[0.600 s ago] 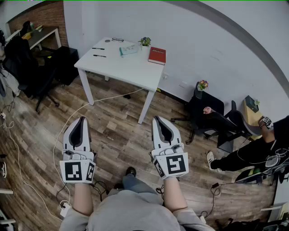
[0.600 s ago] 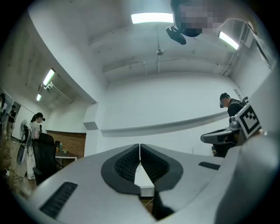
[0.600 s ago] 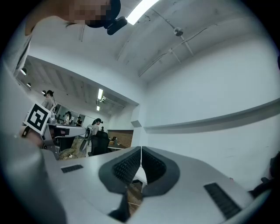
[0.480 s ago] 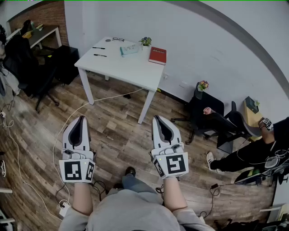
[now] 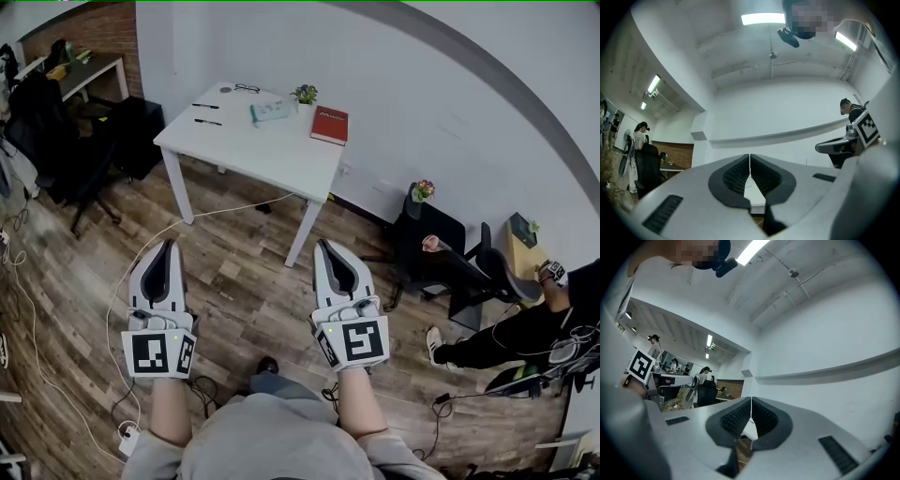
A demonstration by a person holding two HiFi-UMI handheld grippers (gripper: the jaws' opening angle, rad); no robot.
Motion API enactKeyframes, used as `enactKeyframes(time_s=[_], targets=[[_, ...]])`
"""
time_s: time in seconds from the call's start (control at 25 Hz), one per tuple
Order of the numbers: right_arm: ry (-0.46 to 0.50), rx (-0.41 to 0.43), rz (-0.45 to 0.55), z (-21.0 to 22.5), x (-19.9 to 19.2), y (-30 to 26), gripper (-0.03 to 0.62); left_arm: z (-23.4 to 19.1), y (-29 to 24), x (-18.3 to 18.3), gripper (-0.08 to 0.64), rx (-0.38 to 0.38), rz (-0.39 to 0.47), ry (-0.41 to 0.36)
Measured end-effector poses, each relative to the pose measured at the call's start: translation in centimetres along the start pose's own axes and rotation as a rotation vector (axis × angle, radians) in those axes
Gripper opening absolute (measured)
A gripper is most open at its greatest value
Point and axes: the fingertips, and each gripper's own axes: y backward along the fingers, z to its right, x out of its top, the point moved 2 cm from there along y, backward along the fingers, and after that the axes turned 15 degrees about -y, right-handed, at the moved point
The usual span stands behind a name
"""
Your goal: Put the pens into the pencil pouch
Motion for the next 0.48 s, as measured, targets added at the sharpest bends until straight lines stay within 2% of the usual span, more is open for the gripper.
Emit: enactKeyframes(time_s=[0.16, 0.4, 0.48], targets=[[-0.029, 0.038, 0.031, 1.1, 0.6, -2.3, 0.028, -0.2, -2.3, 0.0, 0.028, -0.006, 0.027, -0.002], [0.008, 0.132, 0.038, 3.0, 1.3, -4.6, 0.028, -0.2, -5.5, 0.2, 0.026, -0.026, 0.045, 0.108], [-0.015, 0.145, 0.058, 3.9, 1.6, -5.2, 0.028, -0.1, -6.6, 0.3, 0.026, -0.013, 0.051, 0.090]])
